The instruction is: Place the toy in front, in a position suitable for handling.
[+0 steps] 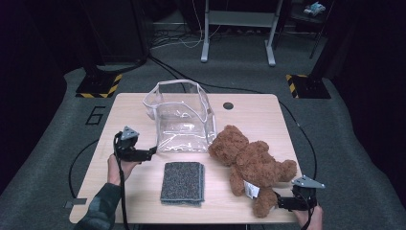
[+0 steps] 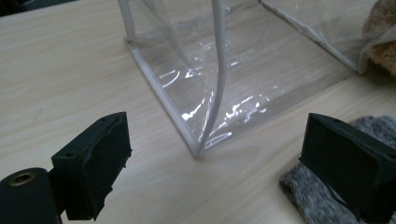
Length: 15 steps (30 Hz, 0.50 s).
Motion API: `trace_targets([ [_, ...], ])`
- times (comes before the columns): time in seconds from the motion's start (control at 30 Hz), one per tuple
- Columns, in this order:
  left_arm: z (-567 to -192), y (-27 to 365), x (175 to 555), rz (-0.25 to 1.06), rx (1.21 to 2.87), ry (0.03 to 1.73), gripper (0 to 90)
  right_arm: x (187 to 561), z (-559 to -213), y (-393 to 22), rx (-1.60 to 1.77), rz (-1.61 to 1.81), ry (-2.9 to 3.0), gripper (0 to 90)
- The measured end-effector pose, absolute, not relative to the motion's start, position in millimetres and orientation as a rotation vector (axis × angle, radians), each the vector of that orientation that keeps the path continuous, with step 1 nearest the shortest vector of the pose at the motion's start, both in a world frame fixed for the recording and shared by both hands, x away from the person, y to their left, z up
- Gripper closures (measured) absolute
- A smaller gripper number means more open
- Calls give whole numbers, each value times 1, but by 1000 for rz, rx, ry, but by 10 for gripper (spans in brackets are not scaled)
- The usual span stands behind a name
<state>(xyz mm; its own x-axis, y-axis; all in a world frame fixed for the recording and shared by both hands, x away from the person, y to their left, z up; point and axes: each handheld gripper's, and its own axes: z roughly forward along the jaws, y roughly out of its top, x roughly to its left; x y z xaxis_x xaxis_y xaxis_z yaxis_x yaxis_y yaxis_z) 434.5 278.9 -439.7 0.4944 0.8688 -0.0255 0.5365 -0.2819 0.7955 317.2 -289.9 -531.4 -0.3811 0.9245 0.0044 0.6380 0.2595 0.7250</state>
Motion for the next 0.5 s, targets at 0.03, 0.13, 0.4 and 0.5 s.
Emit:
trace_targets([
  [0.03,-436,276,441,549,1963,1149,122,317,-531,-290,1417,910,2113,0],
  [0.13,-432,271,454,536,1958,1144,157,317,-531,-290,1419,910,2112,1],
  [0.4,-430,261,473,555,1960,1145,339,317,-531,-290,1419,910,2111,1],
  [0.5,-432,258,476,585,1958,1141,407,317,-531,-290,1421,909,2110,2],
])
